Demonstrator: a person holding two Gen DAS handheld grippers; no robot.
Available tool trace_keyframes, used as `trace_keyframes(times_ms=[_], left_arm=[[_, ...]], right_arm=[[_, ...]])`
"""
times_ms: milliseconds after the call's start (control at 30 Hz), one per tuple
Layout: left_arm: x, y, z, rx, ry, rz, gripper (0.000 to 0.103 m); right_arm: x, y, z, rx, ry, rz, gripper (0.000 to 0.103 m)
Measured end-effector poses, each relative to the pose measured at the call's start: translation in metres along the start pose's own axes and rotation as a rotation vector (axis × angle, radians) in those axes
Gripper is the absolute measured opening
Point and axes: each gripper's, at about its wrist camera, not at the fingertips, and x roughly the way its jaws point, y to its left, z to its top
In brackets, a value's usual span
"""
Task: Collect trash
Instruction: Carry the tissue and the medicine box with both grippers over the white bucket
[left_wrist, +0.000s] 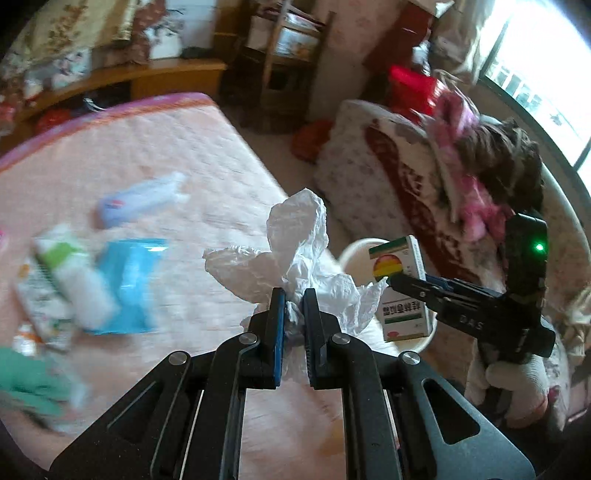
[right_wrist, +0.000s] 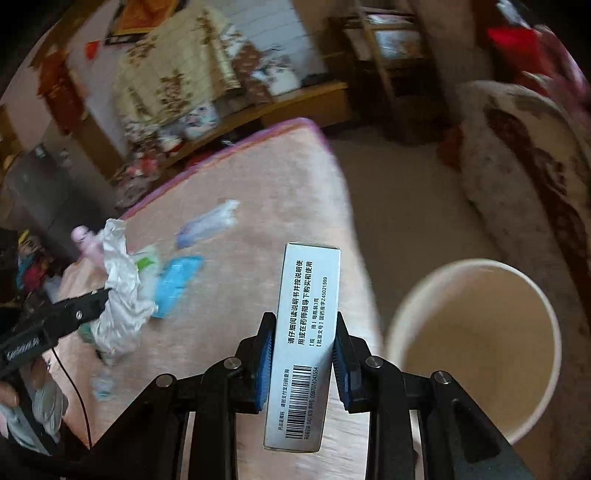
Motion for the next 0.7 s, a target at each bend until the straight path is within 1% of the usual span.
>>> trace_keyframes(times_ms=[67,233,333,400,567,600,633,667,700], left_arm=[[0.019,-0.02,0.006,0.026,0.01,-0.018,0.007],[0.058,-0.059,0.015,0.074,0.039,-0.052,0.007],[0.082,-0.081,0.016,0.106,0.055,-0.055,0.007],[0.096,-0.094,0.015,0.123,0.06,-0.072,0.007],[0.125,-0.112,0.014,0.124,0.071,-0.116,0.01],[0.13,-0.115,0.014,0.125,0.075,-0.124,0.012],[0.133,-0.116,0.013,0.124,0.082,-0.134,0.021],[0.137,-0.116,0.012,0.115,0.095,-0.152,0.035],[0.138,-0.116,0.011,0.106,0.099,-0.165,0.043]], right_arm=[[-0.005,-0.026,-0.002,0.04,0.014,-0.038,0.027],[-0.008,-0.075,-0.006,0.102,0.048,-0.12,0.027],[-0.005,-0.099,-0.011,0.131,0.073,-0.157,0.027],[-0.003,-0.112,-0.014,0.146,0.084,-0.178,0.027],[-0.004,-0.141,-0.026,0.177,0.093,-0.25,0.027],[-0.003,-0.148,-0.028,0.197,0.099,-0.253,0.028],[-0.004,-0.154,-0.029,0.215,0.103,-0.262,0.034],[-0.003,-0.156,-0.031,0.223,0.097,-0.275,0.047],[-0.005,-0.159,-0.032,0.224,0.088,-0.289,0.052]])
